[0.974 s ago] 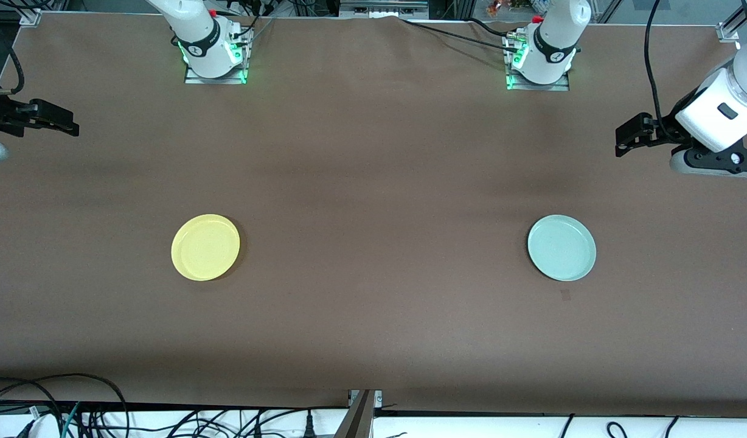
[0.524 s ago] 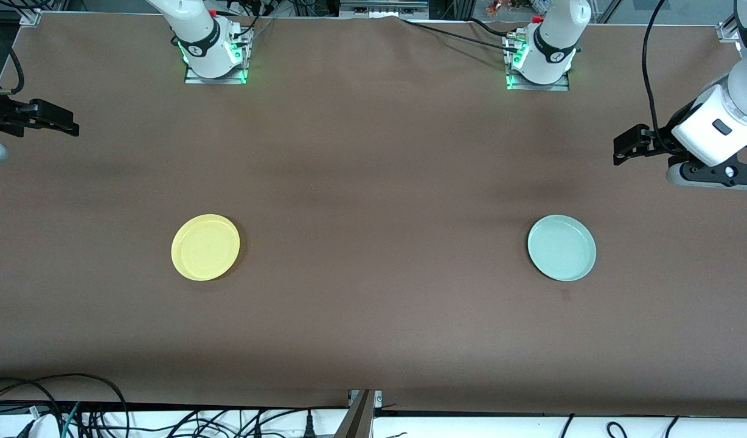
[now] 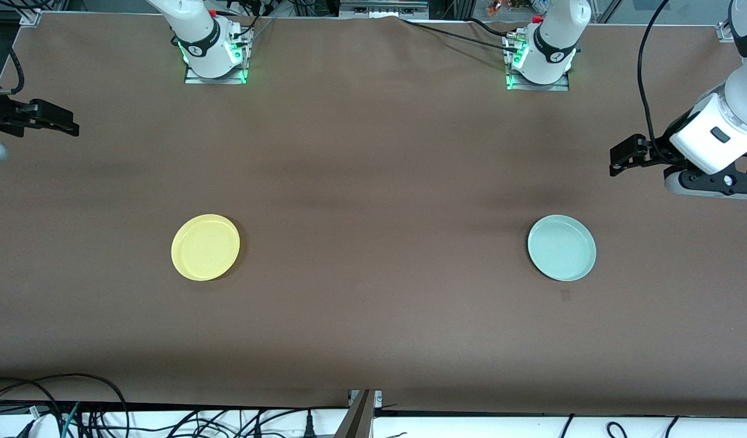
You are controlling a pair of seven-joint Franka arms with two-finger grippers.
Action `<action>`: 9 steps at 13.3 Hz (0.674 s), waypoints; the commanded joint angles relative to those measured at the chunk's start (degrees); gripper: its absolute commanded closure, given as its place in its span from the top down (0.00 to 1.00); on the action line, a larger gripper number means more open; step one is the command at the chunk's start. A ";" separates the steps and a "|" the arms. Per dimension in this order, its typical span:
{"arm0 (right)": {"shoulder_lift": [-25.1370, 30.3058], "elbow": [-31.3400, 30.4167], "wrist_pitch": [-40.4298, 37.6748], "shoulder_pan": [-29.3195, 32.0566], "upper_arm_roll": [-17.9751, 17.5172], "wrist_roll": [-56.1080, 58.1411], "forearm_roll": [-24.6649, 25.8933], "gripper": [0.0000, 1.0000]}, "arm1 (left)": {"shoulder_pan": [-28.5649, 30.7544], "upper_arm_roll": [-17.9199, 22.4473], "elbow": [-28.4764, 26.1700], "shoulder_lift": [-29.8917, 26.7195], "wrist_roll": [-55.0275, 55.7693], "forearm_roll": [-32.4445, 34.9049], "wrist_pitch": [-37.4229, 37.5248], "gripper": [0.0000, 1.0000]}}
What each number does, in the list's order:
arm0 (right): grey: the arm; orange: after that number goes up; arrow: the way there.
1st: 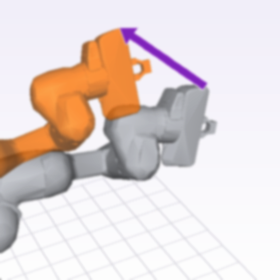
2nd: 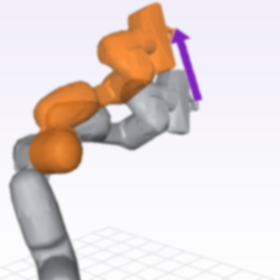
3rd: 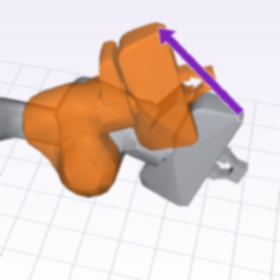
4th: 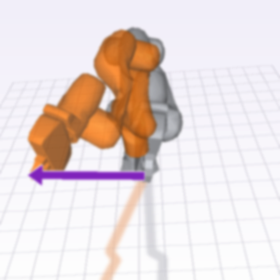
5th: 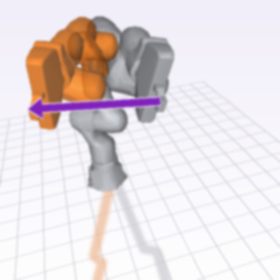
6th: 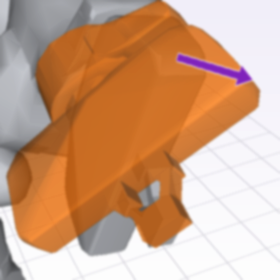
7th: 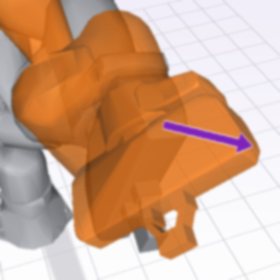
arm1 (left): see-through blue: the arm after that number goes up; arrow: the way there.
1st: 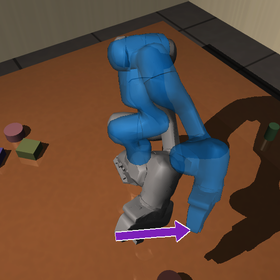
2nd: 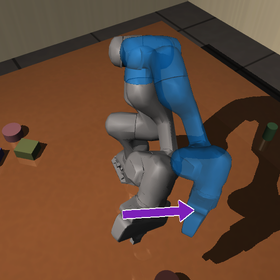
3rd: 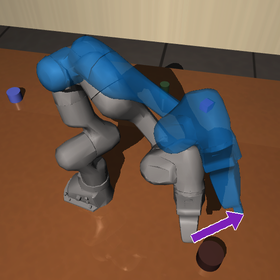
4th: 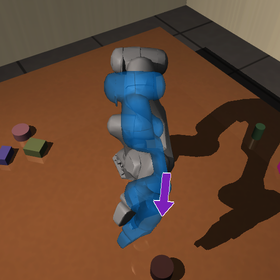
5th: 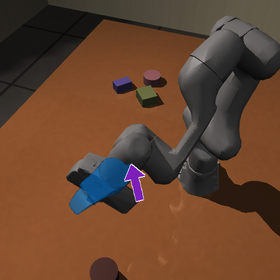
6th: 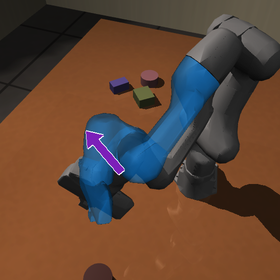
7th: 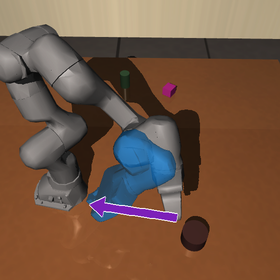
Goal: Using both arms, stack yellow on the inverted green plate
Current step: 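Move the left gripper down to the rim of the green plate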
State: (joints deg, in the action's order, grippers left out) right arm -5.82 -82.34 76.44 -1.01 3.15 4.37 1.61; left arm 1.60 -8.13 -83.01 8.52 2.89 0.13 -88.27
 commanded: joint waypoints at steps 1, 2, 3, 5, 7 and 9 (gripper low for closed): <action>-0.24 0.60 0.03 0.39 -0.08 -0.24 -0.91 1.00 | -0.19 -0.22 2.23 1.41 0.18 -0.49 -0.42 1.00; -0.24 0.60 0.03 0.39 -0.08 -0.24 -0.91 1.00 | -0.10 -0.22 2.32 1.41 0.10 -0.66 -0.42 1.00; -0.24 0.60 0.03 0.39 -0.08 -0.24 -0.91 1.00 | 0.42 -0.30 2.33 1.59 0.09 -1.27 -0.50 1.00; -0.24 0.60 0.03 0.39 -0.08 -0.24 -0.91 1.00 | 0.51 0.13 2.33 2.29 0.01 -1.63 -0.50 1.00; -0.24 0.60 0.03 0.39 -0.08 -0.24 -0.91 1.00 | 0.51 0.22 2.24 2.91 -0.43 -0.23 -0.42 1.00; -0.24 0.60 0.03 0.39 -0.08 -0.24 -0.82 1.00 | 0.51 0.31 1.71 3.52 -0.43 -0.22 -0.07 1.00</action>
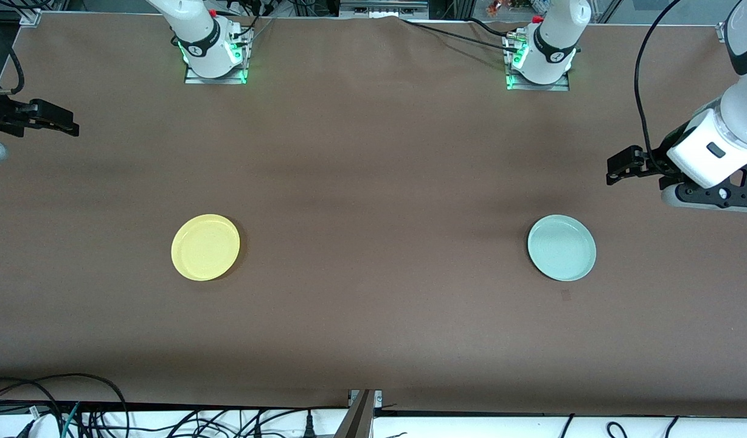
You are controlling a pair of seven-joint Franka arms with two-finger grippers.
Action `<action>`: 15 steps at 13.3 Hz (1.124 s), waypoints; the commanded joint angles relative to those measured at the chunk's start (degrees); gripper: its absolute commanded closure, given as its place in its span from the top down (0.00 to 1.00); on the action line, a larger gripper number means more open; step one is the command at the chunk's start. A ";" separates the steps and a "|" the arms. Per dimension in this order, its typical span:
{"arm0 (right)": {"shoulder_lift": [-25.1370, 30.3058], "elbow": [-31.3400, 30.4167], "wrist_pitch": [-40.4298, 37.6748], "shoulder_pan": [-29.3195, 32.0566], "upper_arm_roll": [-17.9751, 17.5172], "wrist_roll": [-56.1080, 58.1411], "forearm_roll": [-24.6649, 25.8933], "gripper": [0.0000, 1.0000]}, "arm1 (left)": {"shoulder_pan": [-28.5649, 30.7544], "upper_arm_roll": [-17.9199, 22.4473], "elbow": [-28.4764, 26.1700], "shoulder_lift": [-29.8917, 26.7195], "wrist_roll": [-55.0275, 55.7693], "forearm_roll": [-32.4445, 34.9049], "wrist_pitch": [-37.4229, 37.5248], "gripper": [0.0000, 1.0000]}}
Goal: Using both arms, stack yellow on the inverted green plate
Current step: 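Move the left gripper down to the rim of the green plate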
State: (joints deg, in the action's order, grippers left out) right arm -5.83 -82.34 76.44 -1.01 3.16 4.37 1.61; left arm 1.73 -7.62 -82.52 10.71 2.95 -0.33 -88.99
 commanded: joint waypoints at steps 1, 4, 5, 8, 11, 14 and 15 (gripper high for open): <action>-0.24 0.60 0.03 0.39 -0.08 -0.24 -0.82 1.00 | 0.38 -0.20 1.22 1.42 -0.66 0.24 0.66 1.00; -0.32 0.69 0.20 0.39 -0.08 -0.24 -0.91 1.00 | 0.29 -0.20 1.23 2.12 -0.58 0.95 0.66 1.00; -0.41 0.78 0.38 0.39 -0.08 -0.33 -0.91 1.00 | 0.30 -0.29 0.96 2.65 -0.40 0.95 0.92 1.00; -0.41 0.87 0.38 0.39 -0.08 -0.33 -0.91 1.00 | 0.21 -0.20 1.22 4.93 -0.32 1.03 2.50 1.00; -0.41 0.87 0.47 0.39 -0.08 -0.24 -0.91 1.00 | 0.38 -0.03 1.31 6.60 -0.31 1.12 2.41 1.00; -0.41 0.87 0.47 0.39 -0.08 -0.33 -0.91 1.00 | 1.17 -0.03 1.49 10.37 -2.68 3.40 1.89 1.00; -0.41 0.87 0.47 0.39 -0.08 -0.33 -0.91 1.00 | 1.35 -0.03 1.66 12.39 -2.60 3.41 2.41 1.00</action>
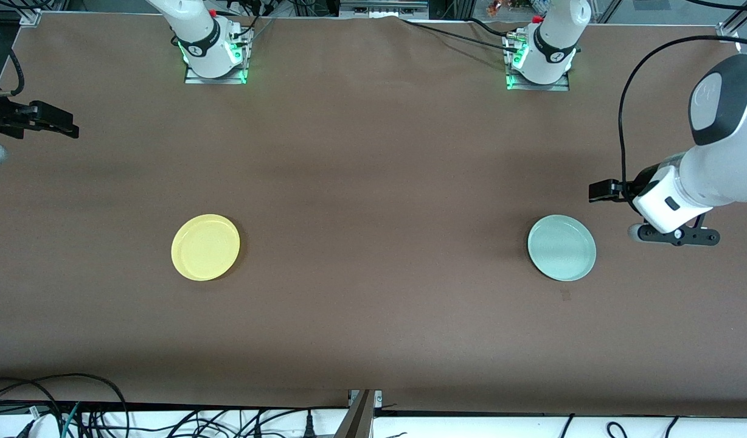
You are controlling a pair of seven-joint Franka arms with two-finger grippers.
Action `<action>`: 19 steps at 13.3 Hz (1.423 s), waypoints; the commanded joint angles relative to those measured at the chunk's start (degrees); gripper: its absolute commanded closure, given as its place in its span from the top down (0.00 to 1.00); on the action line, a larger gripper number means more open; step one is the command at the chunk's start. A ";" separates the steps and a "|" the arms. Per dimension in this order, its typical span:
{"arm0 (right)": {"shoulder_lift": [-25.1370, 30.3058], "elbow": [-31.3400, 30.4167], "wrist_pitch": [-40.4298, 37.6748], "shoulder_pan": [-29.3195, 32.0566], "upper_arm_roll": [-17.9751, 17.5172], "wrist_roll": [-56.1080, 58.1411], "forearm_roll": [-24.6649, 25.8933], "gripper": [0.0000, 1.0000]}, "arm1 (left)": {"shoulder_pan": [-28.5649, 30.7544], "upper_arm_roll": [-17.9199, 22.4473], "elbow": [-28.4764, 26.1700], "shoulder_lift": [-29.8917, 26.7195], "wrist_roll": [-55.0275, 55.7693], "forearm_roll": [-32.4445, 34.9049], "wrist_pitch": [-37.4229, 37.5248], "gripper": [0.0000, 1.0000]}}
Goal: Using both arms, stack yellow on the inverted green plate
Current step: 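Move the left gripper down to the rim of the green plate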
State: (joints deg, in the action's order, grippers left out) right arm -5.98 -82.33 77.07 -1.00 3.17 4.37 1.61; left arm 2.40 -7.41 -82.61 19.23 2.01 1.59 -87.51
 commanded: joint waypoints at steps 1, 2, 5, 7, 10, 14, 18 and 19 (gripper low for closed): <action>-0.26 0.86 -0.16 0.38 -0.10 -0.33 -0.91 1.00 | 1.46 -0.24 1.32 4.06 -1.66 1.48 0.51 1.00; -0.26 0.86 -0.07 0.38 -0.10 -0.33 -0.91 1.00 | 1.99 -0.15 1.23 4.32 -1.40 1.48 0.24 1.00; -0.26 0.86 -0.07 0.38 -0.10 -0.24 -0.91 1.00 | 2.87 -0.06 -2.18 5.03 -0.96 2.53 -3.69 1.00; -0.26 0.86 -0.16 0.38 -0.10 -0.24 -0.91 1.00 | 3.30 -0.06 -5.87 4.85 -0.96 3.86 -8.00 1.00; -0.26 0.86 -0.16 0.38 -0.10 -0.33 -0.91 1.00 | 4.98 -0.15 -14.12 4.94 -0.96 3.59 -20.54 1.00; -0.26 0.86 -0.16 0.30 -0.10 -0.33 -1.00 1.00 | 7.88 -0.24 -25.12 5.11 -1.84 3.42 -37.26 1.00; -0.52 0.86 0.80 0.30 -0.10 -0.33 -1.00 1.00 | 7.88 -0.07 -26.11 8.27 -1.75 3.94 -42.98 1.00; -0.52 0.86 0.89 0.21 -0.10 -0.41 -1.08 1.00 | 8.49 0.02 -25.85 9.50 -1.83 4.12 -44.92 1.00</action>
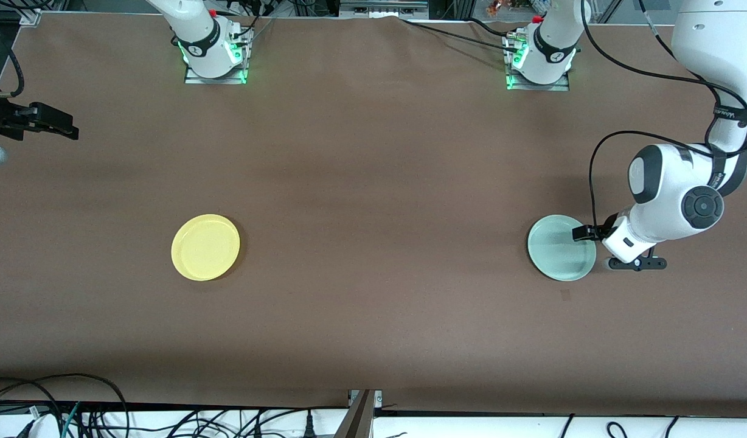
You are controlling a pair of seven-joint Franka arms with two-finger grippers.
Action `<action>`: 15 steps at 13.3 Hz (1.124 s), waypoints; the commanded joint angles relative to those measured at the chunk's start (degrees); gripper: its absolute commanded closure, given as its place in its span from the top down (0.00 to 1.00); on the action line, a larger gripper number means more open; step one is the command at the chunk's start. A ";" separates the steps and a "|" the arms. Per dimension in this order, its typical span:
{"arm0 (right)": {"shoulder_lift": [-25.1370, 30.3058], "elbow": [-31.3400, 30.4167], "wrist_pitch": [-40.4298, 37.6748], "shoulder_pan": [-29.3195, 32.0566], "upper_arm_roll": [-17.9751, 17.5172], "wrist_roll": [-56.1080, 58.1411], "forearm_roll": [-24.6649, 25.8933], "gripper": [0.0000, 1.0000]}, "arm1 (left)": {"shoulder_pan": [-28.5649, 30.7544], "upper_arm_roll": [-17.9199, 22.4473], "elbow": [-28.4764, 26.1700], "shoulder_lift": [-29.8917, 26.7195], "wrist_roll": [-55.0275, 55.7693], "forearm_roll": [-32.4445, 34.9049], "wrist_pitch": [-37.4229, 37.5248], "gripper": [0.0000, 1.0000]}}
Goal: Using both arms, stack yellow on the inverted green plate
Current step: 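Close the left gripper on the green plate's rim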
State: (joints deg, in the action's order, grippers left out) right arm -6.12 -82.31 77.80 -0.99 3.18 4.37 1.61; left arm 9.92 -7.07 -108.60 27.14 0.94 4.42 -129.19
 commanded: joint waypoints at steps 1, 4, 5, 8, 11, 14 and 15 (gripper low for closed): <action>-0.47 0.83 0.16 0.20 -0.10 -0.50 -1.00 1.00 | 2.45 -0.40 0.58 2.65 -0.77 1.38 -3.79 1.00; -0.47 0.83 0.16 0.20 -0.10 -0.41 -1.00 1.00 | 3.08 -0.49 1.63 4.24 -0.68 1.12 -3.79 1.00; -0.47 0.83 0.16 0.20 -0.19 -0.41 -1.00 1.00 | 3.17 -0.49 2.25 4.67 -0.68 1.12 -3.53 1.00; -0.47 0.83 0.16 0.20 -0.11 -0.41 -1.08 1.00 | 3.26 -0.49 2.52 5.03 -0.68 1.12 -3.53 1.00; -0.47 0.83 0.16 0.20 -0.19 -0.41 -1.08 1.00 | 3.09 -0.40 2.43 5.47 -1.64 1.30 -3.35 1.00; -0.47 0.83 0.16 0.20 -0.19 -0.41 -1.08 1.00 | 3.17 -0.31 2.60 6.08 -1.82 2.17 -3.79 1.00; -0.47 0.83 0.16 0.20 -0.19 -0.41 -1.08 1.00 | 3.17 -0.40 2.60 6.35 -1.82 4.09 -3.88 1.00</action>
State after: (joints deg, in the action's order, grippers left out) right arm -6.34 -82.31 78.10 -1.00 3.15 4.37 1.61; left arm 12.81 -7.15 -107.42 32.22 -0.13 5.48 -132.94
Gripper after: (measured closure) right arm 0.000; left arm 0.000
